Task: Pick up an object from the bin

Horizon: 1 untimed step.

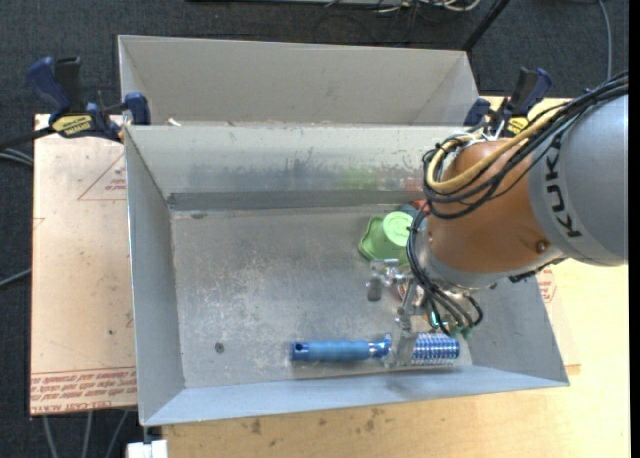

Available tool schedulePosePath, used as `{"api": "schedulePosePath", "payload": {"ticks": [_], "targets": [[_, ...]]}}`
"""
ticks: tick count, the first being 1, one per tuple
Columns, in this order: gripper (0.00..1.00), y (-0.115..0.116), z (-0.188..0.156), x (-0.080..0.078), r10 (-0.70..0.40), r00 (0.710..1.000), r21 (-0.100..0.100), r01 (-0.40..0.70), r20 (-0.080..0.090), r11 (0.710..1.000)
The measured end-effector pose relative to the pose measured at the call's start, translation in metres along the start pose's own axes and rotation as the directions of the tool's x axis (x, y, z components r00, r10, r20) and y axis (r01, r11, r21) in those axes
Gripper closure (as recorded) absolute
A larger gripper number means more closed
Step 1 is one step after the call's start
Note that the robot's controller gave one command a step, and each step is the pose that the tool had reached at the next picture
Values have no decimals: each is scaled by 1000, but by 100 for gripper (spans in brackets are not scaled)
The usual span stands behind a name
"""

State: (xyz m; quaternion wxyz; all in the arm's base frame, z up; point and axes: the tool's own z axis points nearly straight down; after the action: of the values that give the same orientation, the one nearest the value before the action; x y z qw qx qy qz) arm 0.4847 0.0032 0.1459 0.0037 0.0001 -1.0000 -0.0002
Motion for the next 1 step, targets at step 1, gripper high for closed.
{"api": "schedulePosePath", "payload": {"ticks": [1], "targets": [[0,-15,75,2,86,996,-2,-86,12,996]]}}
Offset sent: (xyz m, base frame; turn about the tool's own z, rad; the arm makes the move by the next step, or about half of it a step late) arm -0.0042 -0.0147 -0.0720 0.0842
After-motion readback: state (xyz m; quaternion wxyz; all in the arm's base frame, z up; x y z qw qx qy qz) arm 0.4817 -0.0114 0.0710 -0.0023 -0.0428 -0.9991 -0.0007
